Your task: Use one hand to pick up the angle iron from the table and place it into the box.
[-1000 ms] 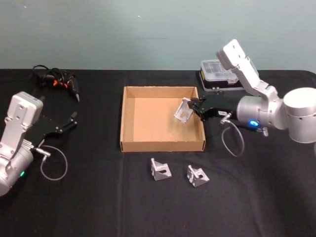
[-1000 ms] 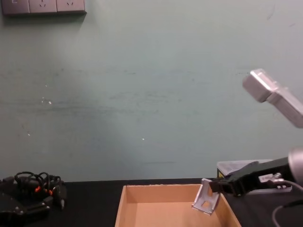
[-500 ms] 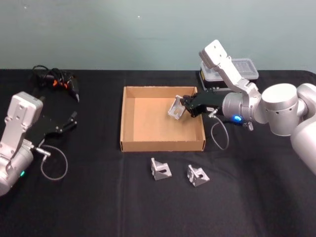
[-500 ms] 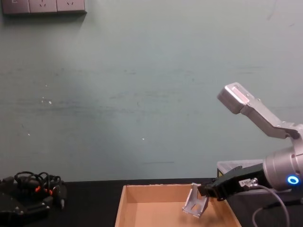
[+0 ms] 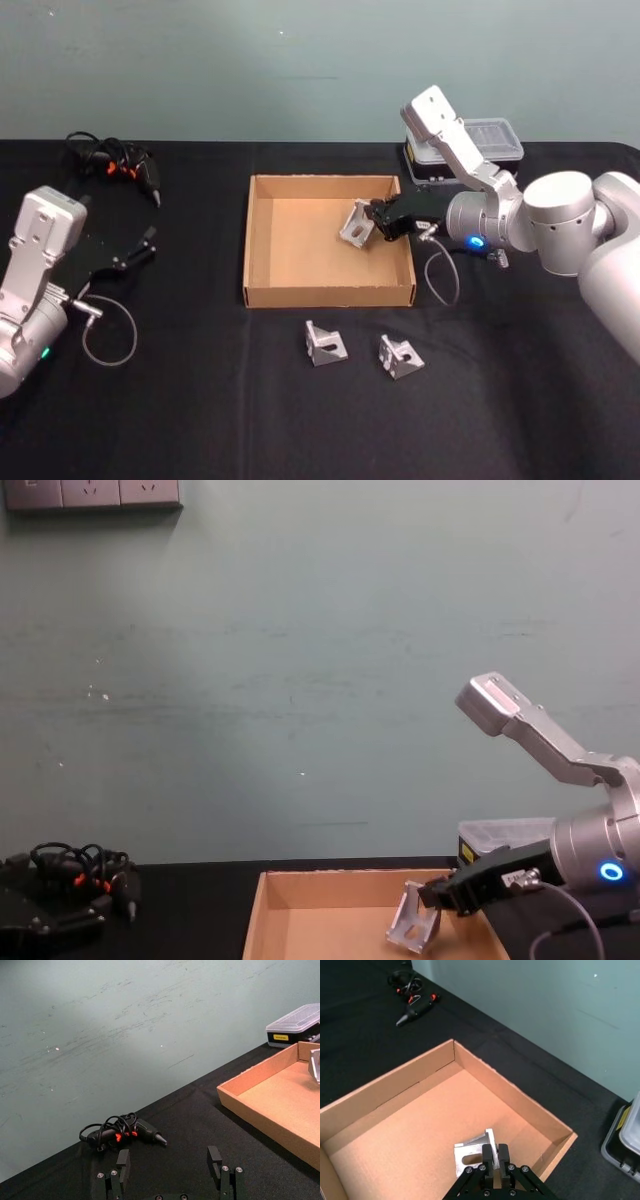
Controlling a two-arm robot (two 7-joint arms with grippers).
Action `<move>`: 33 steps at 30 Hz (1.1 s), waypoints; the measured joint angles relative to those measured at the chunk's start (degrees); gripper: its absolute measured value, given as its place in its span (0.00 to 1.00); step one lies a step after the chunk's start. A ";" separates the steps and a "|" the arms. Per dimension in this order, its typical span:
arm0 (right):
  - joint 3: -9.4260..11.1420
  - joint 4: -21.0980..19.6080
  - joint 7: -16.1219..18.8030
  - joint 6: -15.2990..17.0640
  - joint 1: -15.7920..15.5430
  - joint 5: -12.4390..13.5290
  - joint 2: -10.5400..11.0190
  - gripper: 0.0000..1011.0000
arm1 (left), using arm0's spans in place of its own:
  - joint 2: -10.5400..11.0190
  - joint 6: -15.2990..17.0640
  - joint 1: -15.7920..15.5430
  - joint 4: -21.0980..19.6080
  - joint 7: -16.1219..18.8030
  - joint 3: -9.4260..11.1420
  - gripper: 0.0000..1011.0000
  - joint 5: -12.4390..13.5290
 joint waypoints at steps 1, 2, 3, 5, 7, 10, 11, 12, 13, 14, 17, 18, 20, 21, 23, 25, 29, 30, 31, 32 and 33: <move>0.00 0.30 0.24 0.00 0.11 -0.11 -0.10 0.08 | 0.00 0.00 0.00 0.00 0.00 0.00 1.00 0.00; -0.01 0.45 0.42 0.00 0.18 -0.16 -0.16 0.08 | 0.00 0.00 0.00 0.00 0.00 0.00 1.00 0.00; -0.01 0.43 0.42 0.00 0.18 -0.15 -0.16 0.08 | 0.00 0.00 0.00 0.00 0.00 0.00 1.00 0.00; -0.01 0.37 0.41 0.00 0.18 -0.13 -0.15 0.08 | 0.00 0.00 0.00 0.00 0.00 0.00 1.00 0.00; -0.02 0.31 0.40 0.00 0.17 -0.12 -0.12 0.08 | 0.00 0.00 0.00 0.00 0.00 0.00 1.00 0.00; -0.03 0.20 0.39 0.00 0.14 -0.10 -0.10 0.08 | 0.00 0.00 0.00 0.00 0.00 0.00 1.00 0.00; -0.03 0.17 0.37 0.00 0.12 -0.10 -0.09 0.08 | 0.00 0.00 0.00 0.00 0.00 0.00 1.00 0.00; -0.03 0.15 0.34 0.00 0.12 -0.09 -0.08 0.08 | 0.00 0.00 0.00 0.00 0.00 0.00 1.00 0.00; -0.03 0.11 0.28 0.00 0.09 -0.08 -0.07 0.08 | 0.00 0.00 0.00 0.00 0.00 0.00 1.00 0.00; -0.03 0.10 0.27 0.01 0.08 -0.08 -0.07 0.08 | 0.00 0.00 0.00 0.00 0.00 0.00 1.00 0.00; -0.03 0.03 0.23 0.01 0.05 -0.05 -0.06 0.16 | 0.00 0.00 0.00 0.00 0.00 0.00 1.00 0.00; -0.03 0.01 0.22 0.01 0.04 -0.04 -0.05 0.18 | 0.00 0.00 0.00 0.00 0.00 0.00 1.00 0.00; -0.03 -0.02 0.19 0.01 0.03 -0.03 -0.04 0.25 | 0.00 0.00 0.00 0.00 0.00 0.00 1.00 0.00; -0.03 -0.03 0.18 0.01 0.02 -0.03 -0.04 0.27 | 0.00 0.00 0.00 0.00 0.00 0.00 1.00 0.00; -0.03 -0.07 0.15 0.02 0.02 -0.02 -0.03 0.35 | 0.00 0.00 0.00 0.00 0.00 0.00 1.00 0.00; -0.03 -0.08 0.14 0.02 0.01 -0.01 -0.02 0.39 | 0.00 0.00 0.00 0.00 0.00 0.00 1.00 0.00; -0.03 -0.10 0.11 0.02 -0.01 0.01 -0.01 0.51 | 0.00 0.00 0.00 0.00 0.00 0.00 1.00 0.00; -0.03 -0.11 0.11 0.02 -0.01 0.02 0.00 0.55 | 0.00 0.00 0.00 0.00 0.00 0.00 1.00 0.00; -0.03 -0.12 0.10 0.02 -0.02 0.02 0.00 0.59 | 0.00 0.00 0.00 0.00 0.00 0.00 1.00 0.00; -0.03 -0.13 0.10 0.02 -0.02 0.03 0.01 0.63 | 0.00 0.00 0.00 0.00 0.00 0.00 1.00 0.00; -0.03 -0.13 0.09 0.02 -0.03 0.03 0.01 0.64 | 0.00 0.00 0.00 0.00 0.00 0.00 1.00 0.00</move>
